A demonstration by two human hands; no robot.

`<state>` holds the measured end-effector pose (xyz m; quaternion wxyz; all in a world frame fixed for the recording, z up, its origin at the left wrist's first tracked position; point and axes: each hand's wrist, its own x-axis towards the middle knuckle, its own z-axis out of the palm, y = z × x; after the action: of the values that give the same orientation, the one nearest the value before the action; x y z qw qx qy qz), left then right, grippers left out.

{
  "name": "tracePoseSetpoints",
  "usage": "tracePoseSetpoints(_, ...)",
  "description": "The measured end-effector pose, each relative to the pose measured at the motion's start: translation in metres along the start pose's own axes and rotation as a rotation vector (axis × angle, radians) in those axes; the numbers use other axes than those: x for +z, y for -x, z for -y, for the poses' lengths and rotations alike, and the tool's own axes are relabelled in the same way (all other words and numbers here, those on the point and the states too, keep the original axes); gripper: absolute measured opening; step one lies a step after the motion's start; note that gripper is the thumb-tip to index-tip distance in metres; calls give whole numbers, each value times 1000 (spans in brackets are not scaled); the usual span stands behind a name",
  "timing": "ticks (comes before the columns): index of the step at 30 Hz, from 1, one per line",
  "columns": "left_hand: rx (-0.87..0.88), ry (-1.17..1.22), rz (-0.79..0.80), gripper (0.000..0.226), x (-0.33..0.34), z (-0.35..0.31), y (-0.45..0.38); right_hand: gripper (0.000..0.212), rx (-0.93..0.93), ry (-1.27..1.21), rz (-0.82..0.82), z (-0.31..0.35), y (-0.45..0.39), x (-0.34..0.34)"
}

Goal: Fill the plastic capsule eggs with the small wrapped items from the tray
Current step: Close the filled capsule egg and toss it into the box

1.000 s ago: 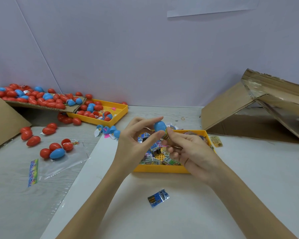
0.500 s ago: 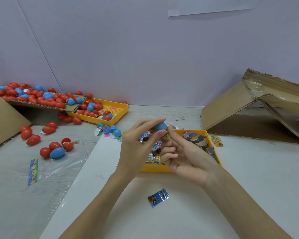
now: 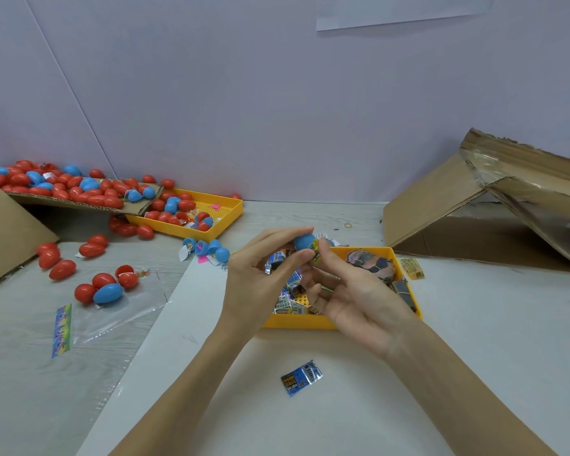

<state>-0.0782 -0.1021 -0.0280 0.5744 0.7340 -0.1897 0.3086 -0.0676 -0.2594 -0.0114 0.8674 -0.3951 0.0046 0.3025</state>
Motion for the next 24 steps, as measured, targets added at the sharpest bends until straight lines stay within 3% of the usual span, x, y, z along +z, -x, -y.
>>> tracePoseSetpoints(6,-47,28,-13,29,0,-1,0,46,86,-134,32,-4,0,5)
tracePoseSetpoints(12,-91,50,-20,26,2,0,1,43,189,-237,121,-1,0,3)
tracePoseSetpoints(24,-108,57,19,27,3,-3,2,53,221,-183,106,6,2,-3)
